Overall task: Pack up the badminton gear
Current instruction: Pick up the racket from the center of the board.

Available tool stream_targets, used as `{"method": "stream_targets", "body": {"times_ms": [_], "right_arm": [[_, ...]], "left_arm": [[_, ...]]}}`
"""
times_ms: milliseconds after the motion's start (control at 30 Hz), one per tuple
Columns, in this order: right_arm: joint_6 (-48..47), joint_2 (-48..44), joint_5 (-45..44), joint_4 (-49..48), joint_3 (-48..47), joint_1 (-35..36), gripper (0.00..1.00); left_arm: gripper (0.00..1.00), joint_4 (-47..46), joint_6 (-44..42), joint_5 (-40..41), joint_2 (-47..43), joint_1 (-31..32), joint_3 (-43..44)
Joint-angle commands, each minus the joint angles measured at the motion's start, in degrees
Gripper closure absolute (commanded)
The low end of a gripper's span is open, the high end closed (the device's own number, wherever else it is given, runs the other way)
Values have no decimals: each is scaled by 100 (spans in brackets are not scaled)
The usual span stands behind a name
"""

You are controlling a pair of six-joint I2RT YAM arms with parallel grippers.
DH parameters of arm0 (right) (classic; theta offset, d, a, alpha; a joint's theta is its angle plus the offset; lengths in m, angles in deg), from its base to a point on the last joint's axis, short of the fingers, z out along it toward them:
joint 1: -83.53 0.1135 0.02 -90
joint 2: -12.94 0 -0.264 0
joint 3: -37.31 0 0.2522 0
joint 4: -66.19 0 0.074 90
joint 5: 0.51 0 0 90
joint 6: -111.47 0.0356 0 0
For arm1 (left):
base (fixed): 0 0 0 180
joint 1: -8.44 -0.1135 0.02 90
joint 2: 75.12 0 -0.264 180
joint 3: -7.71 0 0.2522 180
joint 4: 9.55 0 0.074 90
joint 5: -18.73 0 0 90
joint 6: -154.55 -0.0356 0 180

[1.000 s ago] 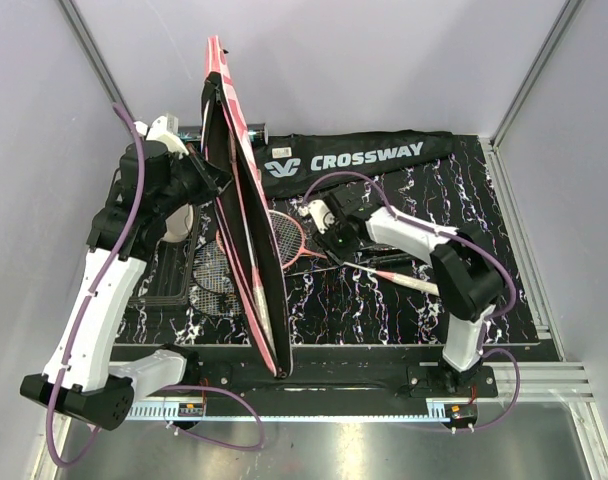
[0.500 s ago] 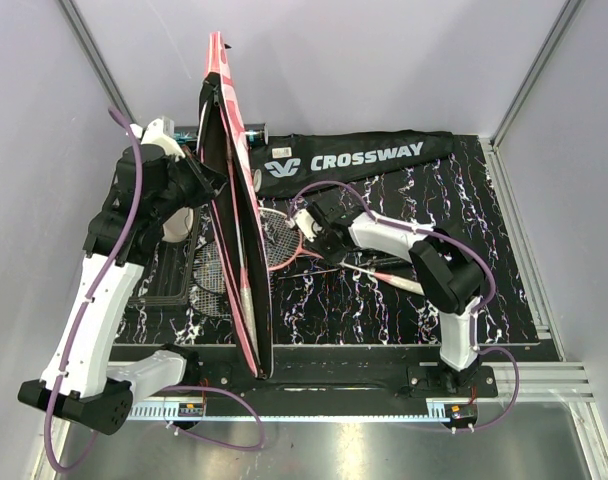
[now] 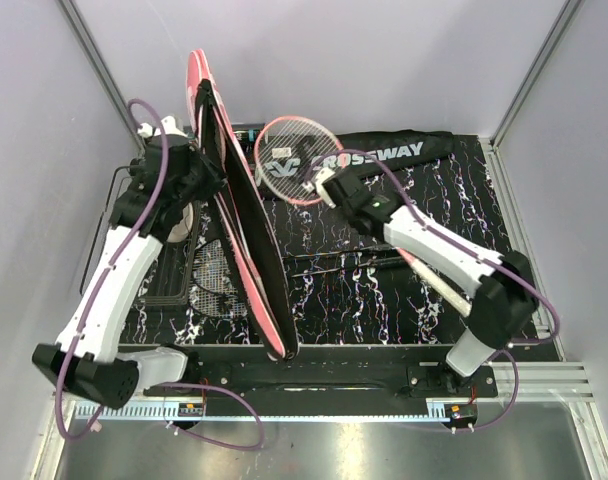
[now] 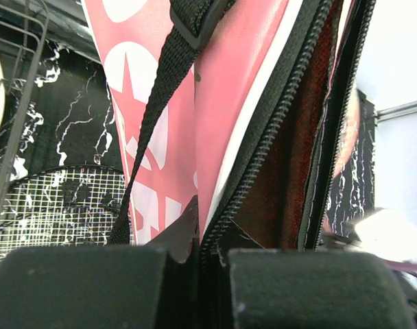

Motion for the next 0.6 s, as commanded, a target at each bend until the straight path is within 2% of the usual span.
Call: {"method": "stream_targets", "body": {"times_ms": [0,133,333,400,500,567], "right_arm": [[305,-582,-1402,788,-334,-257,100],[332,-1065,-1341,948,-273,-266,100],[534,-1242,-1499,1256,-53,-266,100],[604,-1277,-1168,1370,-71,-258,100],[727,-1321,-596,1432,-62,-197,100],[789,-1172,-550,1493,-79,-109,100]], "left_arm": [[100,-941,443,380,580,273,-152],[100,-1353,706,556,1293,431,-276],[100,-1619,716,267,2515,476,110],[100,-1645,681,126,2787,467,277],[100,-1934,637,-182,2841,476,217],[100,-2014,654,-279,2789,467,155]]}}
